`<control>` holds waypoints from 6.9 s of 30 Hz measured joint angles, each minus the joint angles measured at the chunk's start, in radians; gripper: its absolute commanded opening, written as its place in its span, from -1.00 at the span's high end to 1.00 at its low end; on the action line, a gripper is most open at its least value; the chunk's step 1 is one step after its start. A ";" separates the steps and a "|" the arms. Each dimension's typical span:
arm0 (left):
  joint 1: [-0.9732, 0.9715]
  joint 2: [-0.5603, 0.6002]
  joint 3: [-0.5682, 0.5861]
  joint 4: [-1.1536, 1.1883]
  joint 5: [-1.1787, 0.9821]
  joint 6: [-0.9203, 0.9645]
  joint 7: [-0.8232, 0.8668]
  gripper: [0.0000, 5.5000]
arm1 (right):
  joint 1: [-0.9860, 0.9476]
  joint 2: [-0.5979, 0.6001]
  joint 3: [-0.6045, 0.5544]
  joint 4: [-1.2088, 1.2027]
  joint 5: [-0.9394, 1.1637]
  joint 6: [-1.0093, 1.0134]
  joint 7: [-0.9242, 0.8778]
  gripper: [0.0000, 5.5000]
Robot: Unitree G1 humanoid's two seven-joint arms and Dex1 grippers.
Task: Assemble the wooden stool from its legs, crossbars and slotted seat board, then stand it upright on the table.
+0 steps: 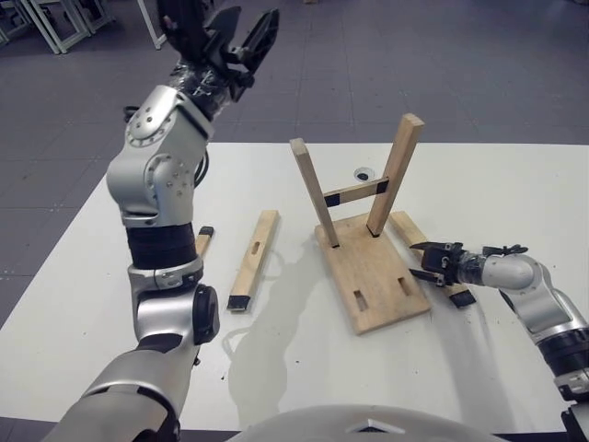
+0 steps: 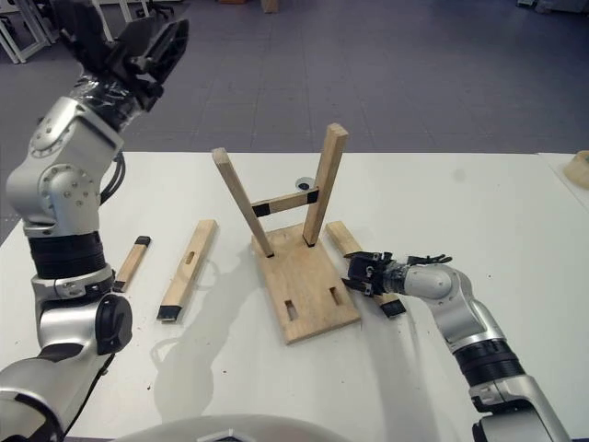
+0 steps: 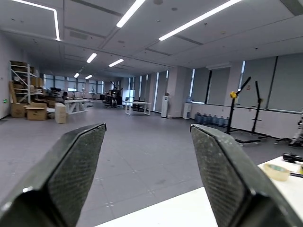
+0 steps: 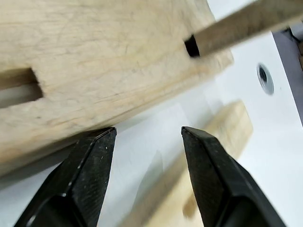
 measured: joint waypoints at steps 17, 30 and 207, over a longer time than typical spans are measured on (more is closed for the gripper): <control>-0.091 -0.082 -0.095 0.187 -0.017 0.124 0.010 -0.20 | 0.029 0.041 0.013 -0.076 -0.004 0.044 -0.010 0.07; -0.017 -0.104 -0.106 0.104 0.040 0.000 0.025 -0.20 | 0.044 0.047 0.014 -0.072 -0.031 0.042 -0.042 0.07; 0.775 0.132 -0.277 -0.257 0.428 -0.667 -0.181 0.18 | -0.388 0.282 -0.463 -0.168 0.507 0.813 -0.715 0.27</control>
